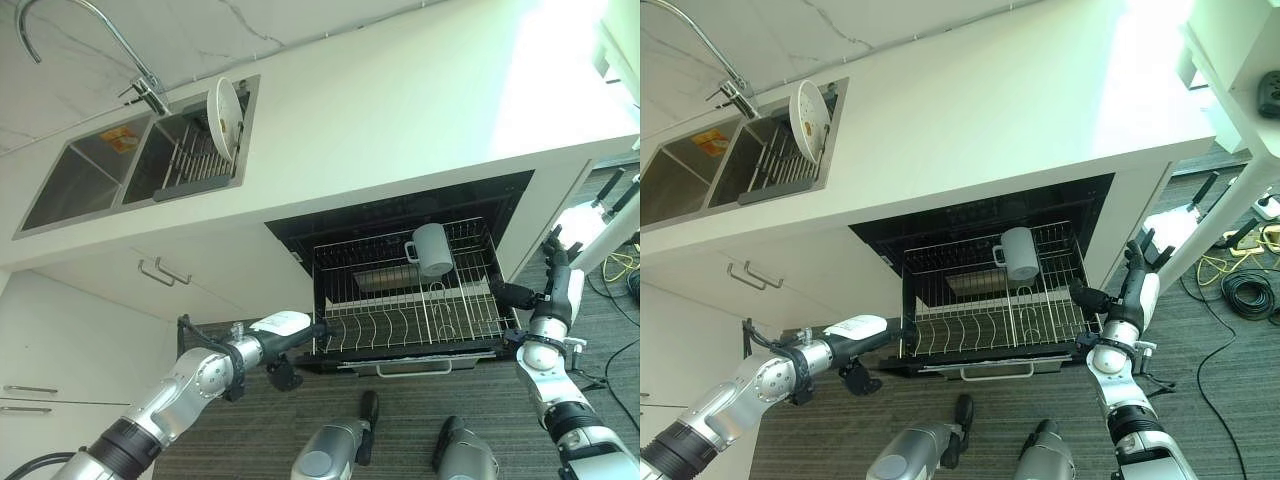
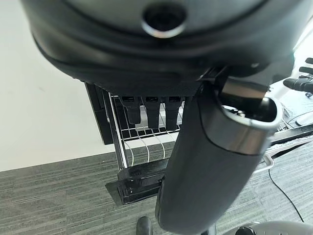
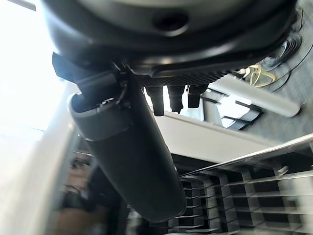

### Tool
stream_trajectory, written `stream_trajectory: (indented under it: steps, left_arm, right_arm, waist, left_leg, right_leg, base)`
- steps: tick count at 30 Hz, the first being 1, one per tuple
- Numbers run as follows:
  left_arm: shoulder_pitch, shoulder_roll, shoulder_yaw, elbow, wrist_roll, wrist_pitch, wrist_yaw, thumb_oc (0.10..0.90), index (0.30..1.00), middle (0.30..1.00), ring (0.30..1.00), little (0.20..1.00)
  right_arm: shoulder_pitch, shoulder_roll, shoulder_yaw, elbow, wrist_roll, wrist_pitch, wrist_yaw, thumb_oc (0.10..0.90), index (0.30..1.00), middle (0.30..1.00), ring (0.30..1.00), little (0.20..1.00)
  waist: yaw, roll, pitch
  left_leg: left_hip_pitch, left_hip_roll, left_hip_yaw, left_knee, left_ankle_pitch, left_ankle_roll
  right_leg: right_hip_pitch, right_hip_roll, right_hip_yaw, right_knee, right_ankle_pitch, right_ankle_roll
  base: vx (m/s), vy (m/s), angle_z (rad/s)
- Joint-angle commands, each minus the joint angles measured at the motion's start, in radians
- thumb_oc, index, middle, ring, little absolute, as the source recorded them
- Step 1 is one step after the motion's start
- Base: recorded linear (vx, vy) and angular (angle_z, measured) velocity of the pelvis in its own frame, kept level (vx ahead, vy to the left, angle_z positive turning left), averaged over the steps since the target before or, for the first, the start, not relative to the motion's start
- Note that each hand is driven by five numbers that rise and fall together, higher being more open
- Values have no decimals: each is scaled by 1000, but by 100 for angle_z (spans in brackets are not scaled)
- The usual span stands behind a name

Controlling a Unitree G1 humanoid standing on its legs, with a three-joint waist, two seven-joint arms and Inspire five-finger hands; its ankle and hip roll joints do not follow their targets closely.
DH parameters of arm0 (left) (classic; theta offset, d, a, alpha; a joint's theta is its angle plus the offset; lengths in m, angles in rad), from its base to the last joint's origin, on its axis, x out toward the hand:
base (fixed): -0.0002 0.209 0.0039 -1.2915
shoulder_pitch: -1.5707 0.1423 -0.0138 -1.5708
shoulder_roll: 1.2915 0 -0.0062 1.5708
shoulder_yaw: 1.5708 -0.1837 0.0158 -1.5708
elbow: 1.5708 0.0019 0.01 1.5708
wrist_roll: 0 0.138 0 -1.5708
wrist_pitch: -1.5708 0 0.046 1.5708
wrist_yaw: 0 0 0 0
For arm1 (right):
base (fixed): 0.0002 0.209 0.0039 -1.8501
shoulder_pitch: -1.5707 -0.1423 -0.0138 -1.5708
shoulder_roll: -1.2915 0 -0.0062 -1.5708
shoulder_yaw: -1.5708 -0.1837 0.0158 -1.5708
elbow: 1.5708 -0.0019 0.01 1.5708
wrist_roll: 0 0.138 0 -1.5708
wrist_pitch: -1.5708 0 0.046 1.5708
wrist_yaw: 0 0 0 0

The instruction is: Place the dishes in the dishwasher.

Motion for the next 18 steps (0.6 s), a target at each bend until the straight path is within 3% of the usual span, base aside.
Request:
stream_trajectory:
  steps: [1,3,6,8,11,12,14,18]
  left_arm:
    - [30,-14,93,-72,12,5,80,800,900,900,900,900]
    - [47,-16,110,-74,10,7,93,800,900,900,900,900]
    - [95,-32,180,-54,-42,20,159,800,900,900,900,900]
    - [120,-62,220,-32,-131,31,254,800,900,900,900,900]
    - [139,-104,256,-14,-256,10,354,800,900,900,900,900]
    - [161,-175,305,9,-476,-90,407,800,900,900,900,900]
    - [199,-259,382,-1,-699,-219,404,800,900,900,900,900]
    - [250,-342,479,-19,-938,-329,330,800,900,900,900,900]
  right_arm:
    - [-32,-10,-71,-174,114,-246,76,800,900,900,900,900]
    - [-9,8,-81,-230,144,-282,109,800,900,900,900,900]
    - [68,72,-91,-436,223,-343,236,800,900,900,900,900]
    - [97,96,-87,-527,247,-369,294,800,900,900,900,900]
    - [109,108,-85,-569,249,-395,321,800,900,900,900,900]
    - [115,126,-84,-610,232,-410,342,800,900,900,900,900]
    - [133,153,-97,-641,274,-388,413,800,900,900,900,900]
    - [158,176,-132,-667,301,-328,500,800,900,900,900,900]
  waist:
    - [-7,-18,-53]
    - [-10,-23,-60]
    - [-17,-54,-93]
    - [-16,-86,-115]
    - [-11,-108,-129]
    - [2,-133,-152]
    - [18,-154,-177]
    - [35,-182,-201]
  left_leg:
    - [-17,-4,16,133,-209,28]
    - [-19,-1,17,133,-212,28]
    - [-32,18,32,133,-217,18]
    - [-28,25,37,133,-223,16]
    - [-16,26,40,133,-232,18]
    - [1,27,46,133,-245,22]
    - [5,25,43,133,-249,30]
    - [11,13,43,133,-264,47]
  right_leg:
    - [113,43,78,-138,-40,87]
    - [117,45,77,-138,-44,88]
    - [130,48,68,-138,-62,91]
    - [135,46,67,-138,-71,90]
    - [143,42,67,-138,-76,89]
    - [156,40,65,-138,-84,88]
    - [160,39,60,-138,-80,86]
    - [163,27,58,-138,-71,91]
  base:
    - [0,0,0]
    - [-12,-21,-1]
    - [-106,-77,0]
    - [-142,-53,-4]
    - [-131,13,-7]
    - [-195,69,-12]
    - [-181,100,-16]
    - [-110,99,-8]
